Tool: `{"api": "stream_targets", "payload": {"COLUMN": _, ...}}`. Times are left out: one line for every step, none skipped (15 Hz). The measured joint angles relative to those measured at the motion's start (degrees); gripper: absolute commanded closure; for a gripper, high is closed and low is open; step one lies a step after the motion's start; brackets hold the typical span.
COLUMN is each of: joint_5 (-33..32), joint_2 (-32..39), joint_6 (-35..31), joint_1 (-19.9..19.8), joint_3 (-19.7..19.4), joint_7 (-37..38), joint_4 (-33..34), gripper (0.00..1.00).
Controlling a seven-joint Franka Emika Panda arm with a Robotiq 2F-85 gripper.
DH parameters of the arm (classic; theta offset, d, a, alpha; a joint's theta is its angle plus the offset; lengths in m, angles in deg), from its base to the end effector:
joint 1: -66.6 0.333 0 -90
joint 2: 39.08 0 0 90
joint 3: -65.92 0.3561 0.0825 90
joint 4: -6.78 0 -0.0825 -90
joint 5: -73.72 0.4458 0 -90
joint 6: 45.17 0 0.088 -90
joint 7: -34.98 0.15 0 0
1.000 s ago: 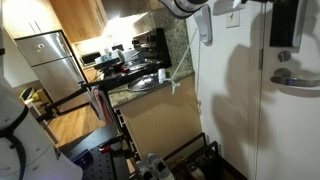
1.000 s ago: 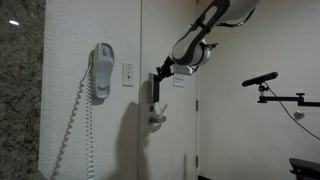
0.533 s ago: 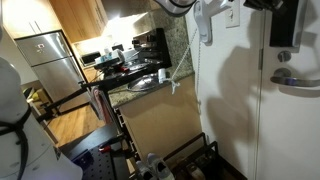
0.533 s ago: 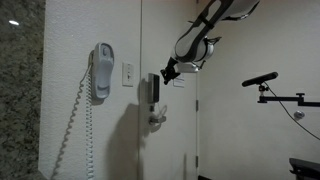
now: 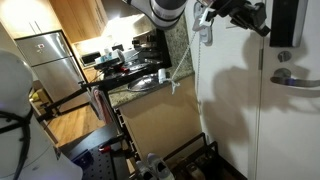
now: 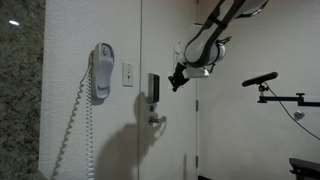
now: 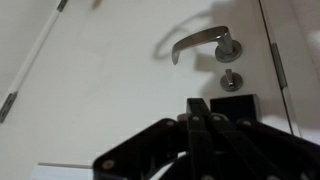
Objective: Push a button on the digital lock on the door
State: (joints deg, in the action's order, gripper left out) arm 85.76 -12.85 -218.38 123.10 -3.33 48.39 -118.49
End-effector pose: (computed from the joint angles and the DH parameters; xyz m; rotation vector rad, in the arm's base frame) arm 0.6630 -0.1319 0.3514 2.6013 -0.6232 0.9802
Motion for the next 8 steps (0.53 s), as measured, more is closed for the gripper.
{"api": "stream_targets", "payload": {"joint_5": 0.13, "joint_2": -0.01, "joint_6": -1.70, "joint_1": 2.53, "joint_3": -2.63, "joint_7": 0.84, "joint_4": -2.18, "gripper": 1.00}}
{"api": "stream_targets", "payload": {"joint_5": 0.46, "joint_2": -0.03, "joint_6": -4.19, "joint_1": 5.43, "joint_3": -5.55, "joint_7": 1.65, "joint_4": -4.75, "gripper": 1.00}}
{"api": "stream_targets", "payload": {"joint_5": 0.90, "joint_2": -0.03, "joint_6": -7.09, "joint_1": 8.24, "joint_3": -8.30, "joint_7": 2.00, "joint_4": -7.35, "gripper": 1.00}}
{"api": "stream_targets", "payload": {"joint_5": 1.53, "joint_2": 0.00, "joint_6": -10.40, "joint_1": 11.01, "joint_3": -10.91, "joint_7": 2.35, "joint_4": -10.06, "gripper": 1.00}}
{"api": "stream_targets", "payload": {"joint_5": 2.44, "joint_2": 0.00, "joint_6": -13.99, "joint_1": 13.72, "joint_3": -13.25, "joint_7": 2.50, "joint_4": -12.87, "gripper": 1.00}}
{"api": "stream_targets", "payload": {"joint_5": 3.43, "joint_2": 0.01, "joint_6": -17.41, "joint_1": 16.07, "joint_3": -15.20, "joint_7": 2.51, "joint_4": -15.44, "gripper": 1.00}}
{"api": "stream_targets", "payload": {"joint_5": 4.43, "joint_2": 0.02, "joint_6": -20.84, "joint_1": 18.39, "joint_3": -16.99, "joint_7": 2.51, "joint_4": -18.07, "gripper": 1.00}}
{"api": "stream_targets", "payload": {"joint_5": 5.36, "joint_2": 0.01, "joint_6": -23.91, "joint_1": 20.38, "joint_3": -18.43, "joint_7": 2.51, "joint_4": -20.48, "gripper": 1.00}}
